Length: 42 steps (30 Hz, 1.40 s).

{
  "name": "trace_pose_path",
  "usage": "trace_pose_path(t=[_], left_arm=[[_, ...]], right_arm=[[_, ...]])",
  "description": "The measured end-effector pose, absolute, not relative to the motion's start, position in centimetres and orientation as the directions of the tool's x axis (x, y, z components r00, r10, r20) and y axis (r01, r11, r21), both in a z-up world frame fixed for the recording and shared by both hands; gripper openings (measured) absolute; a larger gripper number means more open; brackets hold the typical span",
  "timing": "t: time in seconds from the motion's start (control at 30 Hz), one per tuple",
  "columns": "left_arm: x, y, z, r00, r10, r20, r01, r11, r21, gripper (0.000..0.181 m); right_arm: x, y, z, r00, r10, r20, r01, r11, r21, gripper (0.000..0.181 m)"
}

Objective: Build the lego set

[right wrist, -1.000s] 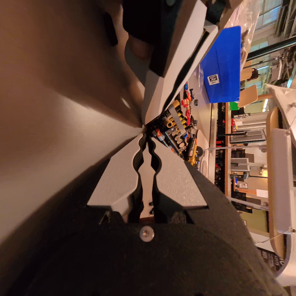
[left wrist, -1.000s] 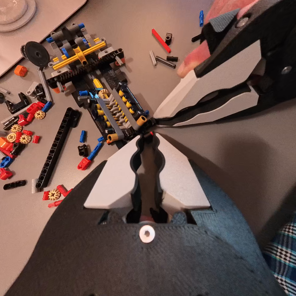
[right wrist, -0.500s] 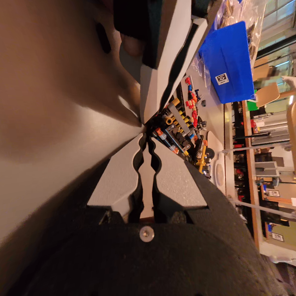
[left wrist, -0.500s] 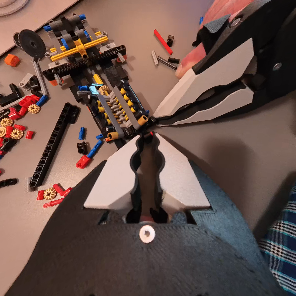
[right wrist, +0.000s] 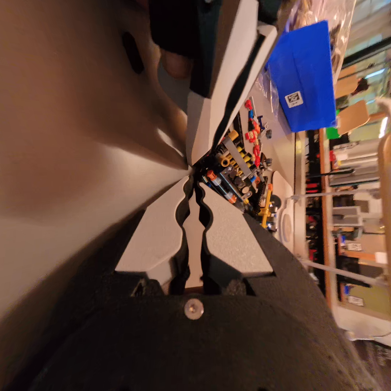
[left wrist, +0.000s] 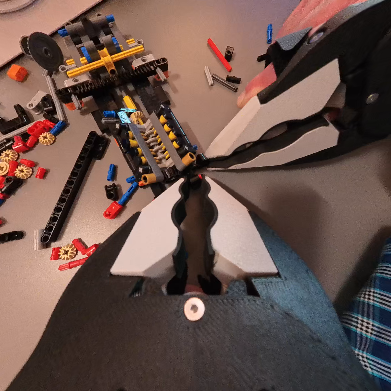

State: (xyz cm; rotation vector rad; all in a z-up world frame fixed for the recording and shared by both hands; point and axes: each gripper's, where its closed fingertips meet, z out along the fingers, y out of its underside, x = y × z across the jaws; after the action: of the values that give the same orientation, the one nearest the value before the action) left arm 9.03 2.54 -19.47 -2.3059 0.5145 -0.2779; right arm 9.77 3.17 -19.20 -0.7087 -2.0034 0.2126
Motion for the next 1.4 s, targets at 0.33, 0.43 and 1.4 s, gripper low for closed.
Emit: trace_pose_path(t=[0.33, 0.43, 1.4], left_arm=[[9.0, 2.5, -19.5, 0.895, -0.447, 0.008, -0.308, -0.630, -0.713, 0.009], [9.0, 2.5, -19.5, 0.894, -0.449, 0.002, -0.314, -0.628, -0.713, 0.009], [11.0, 2.5, -18.2, 0.843, -0.537, 0.011, -0.331, -0.536, -0.776, 0.024]], right_arm=[[9.7, 3.3, -19.1, -0.455, 0.447, 0.770, 0.354, 0.884, -0.305, 0.000], [9.7, 3.2, -19.0, -0.468, 0.511, 0.721, 0.377, 0.853, -0.360, 0.000], [14.0, 2.7, -18.1, -0.275, 0.865, 0.421, 0.517, 0.502, -0.694, 0.000]])
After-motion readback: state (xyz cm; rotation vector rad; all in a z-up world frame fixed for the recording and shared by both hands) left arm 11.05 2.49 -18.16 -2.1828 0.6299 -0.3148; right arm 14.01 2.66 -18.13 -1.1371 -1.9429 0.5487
